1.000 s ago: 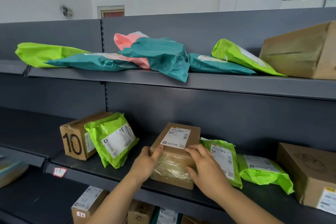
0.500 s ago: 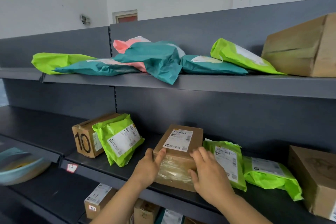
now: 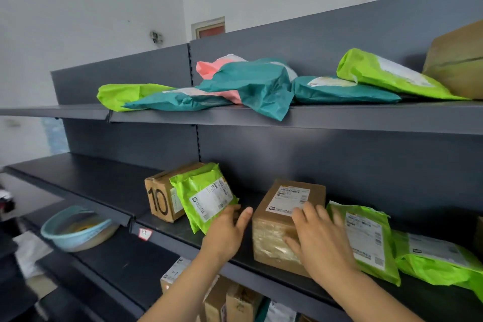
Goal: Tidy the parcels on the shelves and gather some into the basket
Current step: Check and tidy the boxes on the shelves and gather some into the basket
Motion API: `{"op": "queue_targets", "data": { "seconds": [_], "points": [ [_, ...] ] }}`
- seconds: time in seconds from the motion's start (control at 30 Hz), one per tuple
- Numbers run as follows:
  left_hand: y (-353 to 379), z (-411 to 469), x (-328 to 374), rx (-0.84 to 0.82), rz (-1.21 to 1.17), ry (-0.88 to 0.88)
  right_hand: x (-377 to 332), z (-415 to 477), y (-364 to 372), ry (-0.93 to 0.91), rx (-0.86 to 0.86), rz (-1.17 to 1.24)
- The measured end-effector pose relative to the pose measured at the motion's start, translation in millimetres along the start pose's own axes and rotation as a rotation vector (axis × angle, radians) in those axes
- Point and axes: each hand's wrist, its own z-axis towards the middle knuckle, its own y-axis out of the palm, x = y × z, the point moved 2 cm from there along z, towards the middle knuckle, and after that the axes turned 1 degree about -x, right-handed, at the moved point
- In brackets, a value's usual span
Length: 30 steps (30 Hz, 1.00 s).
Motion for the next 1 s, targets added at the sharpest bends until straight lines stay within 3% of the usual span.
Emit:
{"op": "queue_targets", "data": {
  "seconds": [0.13,0.27,0.4,0.6,0.7,0.83,0.9,1.0],
  "points": [
    [-42.7,19.1,-33.1,0.268,0.168,0.049,-44.9,15.2,2.6,-0.114,0.019,0.036],
    [-77.8,48.5,-67.6,0.311,0.218,-0.004,-83.3,37.3,12.3,-0.069,-0.071,0.012],
    [-90.2,78.3,-94.1,0.185,0.229,0.006,-96.1,53.1,30.2,0.100,-0.175,-0.173],
    [-80.8,101.5,-107.9,0.088,0.147,0.118,-100.9,65.2,44.7,0.233,-0.068,-0.199],
    [-71.6,109.4,-109.9,0.032,0.178,0.139,-95.9,63.1,48.2,0.246,-0.016,-0.202],
    [-57.2,118.8,-116.8,-0.165,0.321,0.138,-93.5,56.5,50.2,0.217,-0.009,-0.208],
    [-47.6,116.6,-117.9,-0.279,0.408,0.199,-91.4,53.4,50.1,0.210,-0.019,-0.210],
    [-31.9,111.8,-118.2,-0.303,0.399,0.304,-89.5,52.2,47.4,0.205,-0.022,-0.225]
  ]
}}
